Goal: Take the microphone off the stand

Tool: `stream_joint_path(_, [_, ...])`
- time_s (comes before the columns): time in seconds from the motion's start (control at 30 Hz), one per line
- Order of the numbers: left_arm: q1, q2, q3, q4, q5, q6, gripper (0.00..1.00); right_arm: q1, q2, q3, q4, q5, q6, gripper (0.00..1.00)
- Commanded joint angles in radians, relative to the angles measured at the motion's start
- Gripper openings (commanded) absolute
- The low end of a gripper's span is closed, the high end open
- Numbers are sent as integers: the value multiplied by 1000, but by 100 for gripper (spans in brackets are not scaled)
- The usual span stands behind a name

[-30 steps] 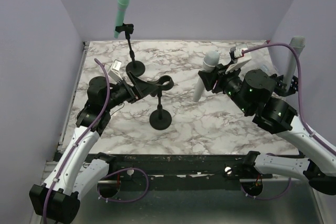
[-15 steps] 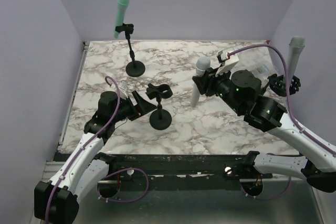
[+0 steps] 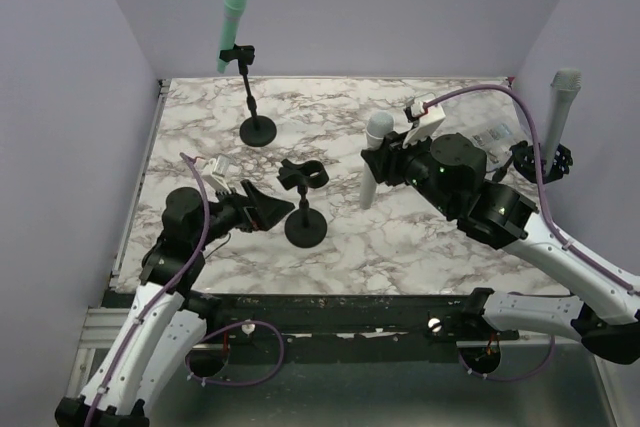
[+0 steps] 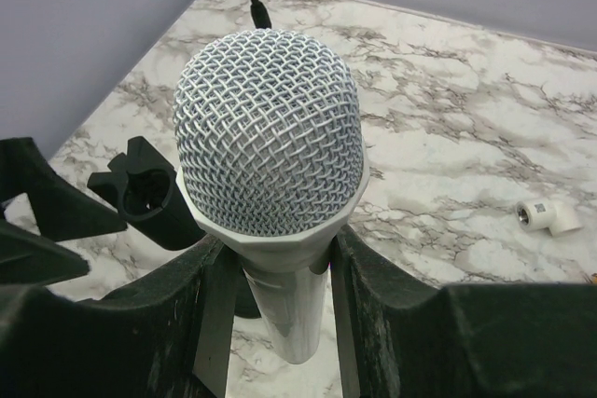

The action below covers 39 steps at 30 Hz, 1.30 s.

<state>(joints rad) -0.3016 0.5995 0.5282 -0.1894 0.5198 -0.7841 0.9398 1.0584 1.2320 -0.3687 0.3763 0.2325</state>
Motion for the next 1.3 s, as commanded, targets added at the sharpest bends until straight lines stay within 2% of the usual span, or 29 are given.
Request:
stream_joint_path(0.0, [1, -78, 116, -84, -28, 63, 98, 4, 13, -4, 7, -22, 6, 1])
stream_joint_path(0.17, [1, 33, 287, -177, -163, 16, 99, 4, 9, 6, 15, -33, 7, 1])
stream_joint_path(0.33, [1, 191, 378, -161, -103, 41, 99, 4, -6, 5, 22, -43, 9, 1])
stream_joint_path(0.83, [-24, 291, 199, 50, -28, 33, 99, 5, -9, -11, 36, -47, 10, 1])
stream_joint_path(1.13, [-24, 295, 126, -16, -112, 35, 96, 4, 13, -39, 52, -66, 22, 1])
stream_joint_path(1.27, [-24, 276, 160, -67, -122, 72, 97, 4, 32, -48, 51, -67, 27, 1])
